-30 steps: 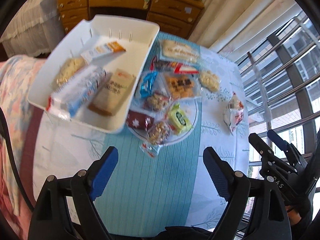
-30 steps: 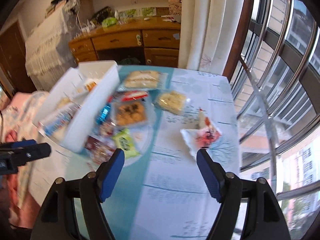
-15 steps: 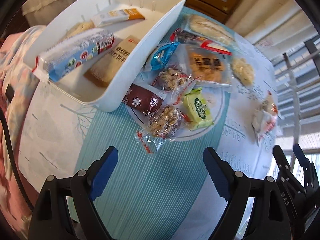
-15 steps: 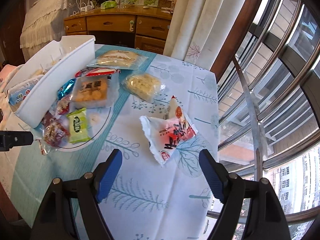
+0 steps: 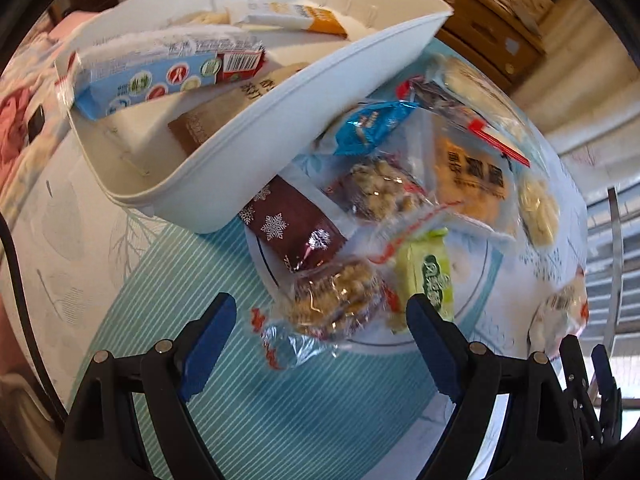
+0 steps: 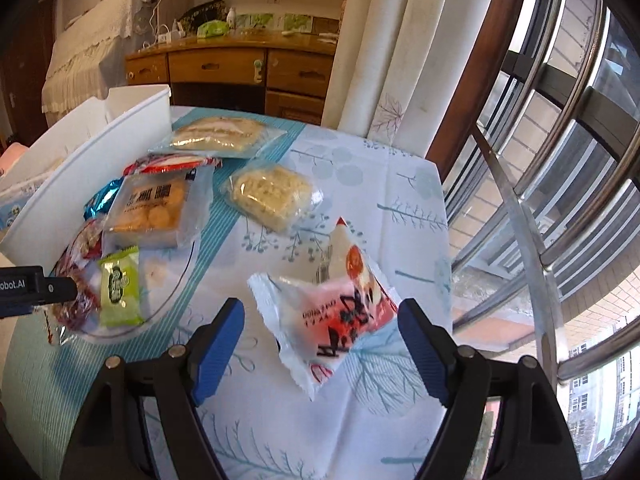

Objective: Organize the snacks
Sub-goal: 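Grasp the small nut snack bag with left tool while right tool grasps the red DONGZAO bag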

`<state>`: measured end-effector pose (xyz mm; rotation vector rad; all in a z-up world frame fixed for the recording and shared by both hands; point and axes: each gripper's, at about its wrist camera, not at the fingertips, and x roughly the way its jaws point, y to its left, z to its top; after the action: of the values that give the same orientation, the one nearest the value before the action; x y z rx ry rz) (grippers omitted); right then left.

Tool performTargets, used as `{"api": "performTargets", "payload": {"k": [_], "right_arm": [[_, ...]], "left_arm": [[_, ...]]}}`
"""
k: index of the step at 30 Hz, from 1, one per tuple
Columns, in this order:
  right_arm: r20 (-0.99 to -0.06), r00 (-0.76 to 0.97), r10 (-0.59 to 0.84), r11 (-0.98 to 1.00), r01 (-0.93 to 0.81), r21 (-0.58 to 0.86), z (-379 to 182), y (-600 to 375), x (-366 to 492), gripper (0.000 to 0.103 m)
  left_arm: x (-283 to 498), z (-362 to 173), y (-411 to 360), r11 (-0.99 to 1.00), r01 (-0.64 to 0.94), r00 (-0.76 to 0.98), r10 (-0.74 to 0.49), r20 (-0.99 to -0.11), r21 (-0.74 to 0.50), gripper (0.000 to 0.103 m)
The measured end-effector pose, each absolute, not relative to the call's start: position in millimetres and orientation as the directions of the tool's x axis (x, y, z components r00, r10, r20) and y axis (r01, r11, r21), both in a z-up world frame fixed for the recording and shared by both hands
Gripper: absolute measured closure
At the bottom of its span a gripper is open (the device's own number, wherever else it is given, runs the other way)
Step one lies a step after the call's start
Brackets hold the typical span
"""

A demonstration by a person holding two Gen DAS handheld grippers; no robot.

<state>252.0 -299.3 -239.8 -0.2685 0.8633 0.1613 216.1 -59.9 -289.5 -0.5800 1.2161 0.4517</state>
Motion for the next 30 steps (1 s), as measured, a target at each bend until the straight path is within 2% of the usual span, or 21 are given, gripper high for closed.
{"api": "performTargets", "payload": {"k": [4,8,15,22,28,30], "right_arm": [[-0.769,0.637,0.044,0.966,-0.225,-0.131,-246,-300,266,0.023],[-0.81,0.585,0.052,0.974,-0.207,-0.087,-260,-300,280,0.023],[-0.809,0.587,-0.038,0.967,-0.183,-0.179,-270,-296,291,0.023],[-0.825,0.566,-0.014,0.988,-0.119,-0.098,-277,-312,299,0.023],[-0.827,0.561,0.007,0.993,-0.102,-0.061,-276,-316,299,0.028],[-0.838,0.545,0.024,0.996,-0.084,-0.026,-274,-319,298,0.029]], "left_arm": [[215,-304,-46,0.726,-0.66,0.291,0.009,-0.957,-0.194,0.017],[218,-315,-39,0.702,-0.682,0.286,-0.003,-0.958,-0.205,0.017],[231,-323,-52,0.738,-0.667,0.224,0.069,-0.972,-0.101,0.016],[240,-324,-62,0.75,-0.659,0.186,0.096,-0.978,-0.052,0.016],[244,-315,-70,0.76,-0.648,0.189,0.09,-0.978,-0.055,0.03],[249,-312,-74,0.768,-0.638,0.19,0.082,-0.978,-0.059,0.041]]}}
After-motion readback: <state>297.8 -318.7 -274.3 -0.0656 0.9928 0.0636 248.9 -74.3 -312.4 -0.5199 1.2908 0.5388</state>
